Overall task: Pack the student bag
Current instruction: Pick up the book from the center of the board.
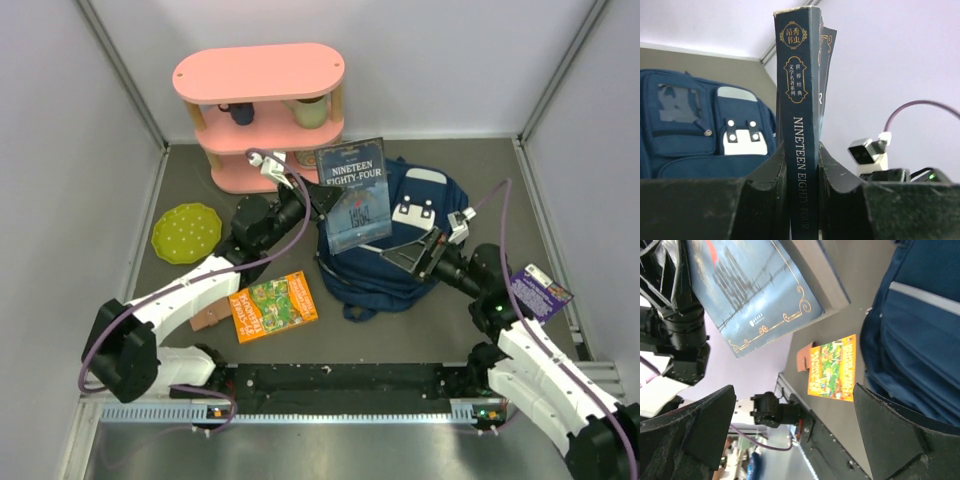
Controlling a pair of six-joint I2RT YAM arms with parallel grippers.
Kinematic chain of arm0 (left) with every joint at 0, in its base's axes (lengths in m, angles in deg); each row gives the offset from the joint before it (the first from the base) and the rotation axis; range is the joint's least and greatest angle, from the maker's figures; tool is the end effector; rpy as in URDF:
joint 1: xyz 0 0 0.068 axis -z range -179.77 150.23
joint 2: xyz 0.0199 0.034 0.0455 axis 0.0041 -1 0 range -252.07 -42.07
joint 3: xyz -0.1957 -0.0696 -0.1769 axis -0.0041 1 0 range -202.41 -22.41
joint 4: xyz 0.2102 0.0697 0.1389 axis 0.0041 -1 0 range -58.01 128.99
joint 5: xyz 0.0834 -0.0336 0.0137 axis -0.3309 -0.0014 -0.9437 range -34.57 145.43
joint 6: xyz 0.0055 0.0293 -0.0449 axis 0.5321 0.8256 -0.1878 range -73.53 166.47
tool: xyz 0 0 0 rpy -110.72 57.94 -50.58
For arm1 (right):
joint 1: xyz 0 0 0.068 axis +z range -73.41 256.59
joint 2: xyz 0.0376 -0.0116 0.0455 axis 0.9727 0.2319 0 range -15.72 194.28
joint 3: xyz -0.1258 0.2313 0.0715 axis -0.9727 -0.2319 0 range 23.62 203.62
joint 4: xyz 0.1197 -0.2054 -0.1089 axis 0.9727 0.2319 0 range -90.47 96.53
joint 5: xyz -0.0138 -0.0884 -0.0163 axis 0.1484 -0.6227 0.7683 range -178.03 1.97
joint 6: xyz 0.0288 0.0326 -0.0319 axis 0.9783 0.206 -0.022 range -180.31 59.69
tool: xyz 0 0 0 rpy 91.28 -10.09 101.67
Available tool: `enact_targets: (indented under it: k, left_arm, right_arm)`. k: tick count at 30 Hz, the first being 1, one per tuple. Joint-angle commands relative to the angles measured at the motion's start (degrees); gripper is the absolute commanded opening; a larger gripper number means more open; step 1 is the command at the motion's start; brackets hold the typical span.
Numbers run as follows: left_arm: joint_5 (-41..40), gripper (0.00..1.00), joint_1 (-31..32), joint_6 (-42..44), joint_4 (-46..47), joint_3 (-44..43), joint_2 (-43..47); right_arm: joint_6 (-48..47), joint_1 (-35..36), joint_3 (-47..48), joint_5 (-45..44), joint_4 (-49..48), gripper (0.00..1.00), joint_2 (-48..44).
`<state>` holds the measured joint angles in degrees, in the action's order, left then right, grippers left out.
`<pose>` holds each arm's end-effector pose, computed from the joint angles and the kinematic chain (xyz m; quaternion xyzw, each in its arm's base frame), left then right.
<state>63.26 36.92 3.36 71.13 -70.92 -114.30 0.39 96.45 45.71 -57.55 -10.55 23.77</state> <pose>0.2344 -0.1807 0.3373 0.0151 0.6536 -0.5188 0.5509 0.1554 0.0754 0.2520 0.0900 0.7394 0.5626 0.3586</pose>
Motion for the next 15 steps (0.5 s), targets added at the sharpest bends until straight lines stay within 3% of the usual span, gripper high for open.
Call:
enact_targets:
  k: [1, 11, 15]
  left_arm:
    - [-0.4, 0.00, 0.1, -9.3, 21.6, 0.4, -1.2]
    - [0.3, 0.00, 0.2, -15.2, 30.1, 3.5, -2.0]
    - [0.7, 0.00, 0.2, -18.5, 33.8, 4.3, -3.0]
  right_arm:
    - [8.9, 5.9, -1.9, -6.1, -18.4, 0.99, 1.7]
    - [11.8, 7.7, -1.7, -8.8, -33.8, 0.99, 14.3]
    - [13.2, 8.0, -3.2, -9.6, -45.4, 0.99, 18.7]
